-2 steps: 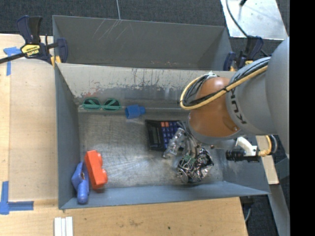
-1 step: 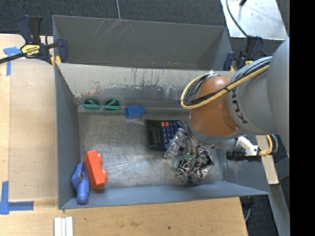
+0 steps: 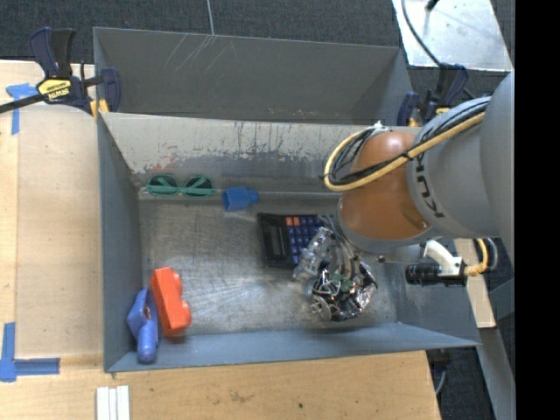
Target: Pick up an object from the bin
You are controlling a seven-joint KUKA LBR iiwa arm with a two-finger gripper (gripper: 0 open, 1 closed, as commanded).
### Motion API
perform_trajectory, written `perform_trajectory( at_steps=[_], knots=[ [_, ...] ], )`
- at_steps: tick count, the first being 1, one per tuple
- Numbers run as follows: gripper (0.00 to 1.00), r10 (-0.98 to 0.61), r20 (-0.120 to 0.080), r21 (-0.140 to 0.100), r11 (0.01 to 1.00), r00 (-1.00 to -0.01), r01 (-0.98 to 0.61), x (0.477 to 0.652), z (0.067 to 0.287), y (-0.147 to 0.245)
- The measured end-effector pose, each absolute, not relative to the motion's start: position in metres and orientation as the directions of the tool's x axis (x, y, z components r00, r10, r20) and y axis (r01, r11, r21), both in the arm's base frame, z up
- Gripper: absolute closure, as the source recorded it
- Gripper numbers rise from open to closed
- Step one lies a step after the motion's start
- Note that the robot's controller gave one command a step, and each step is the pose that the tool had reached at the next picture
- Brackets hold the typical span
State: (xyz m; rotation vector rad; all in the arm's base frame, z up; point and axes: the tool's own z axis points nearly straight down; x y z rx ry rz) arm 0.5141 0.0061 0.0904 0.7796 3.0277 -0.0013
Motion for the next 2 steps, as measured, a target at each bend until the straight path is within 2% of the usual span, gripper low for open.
perform_trajectory(
  at_steps=[2],
  knots=[
    [1.0,0.481,-0.005,0.002,0.877,-0.877,0.481,0.513,0.1085,0.0074]
  ],
)
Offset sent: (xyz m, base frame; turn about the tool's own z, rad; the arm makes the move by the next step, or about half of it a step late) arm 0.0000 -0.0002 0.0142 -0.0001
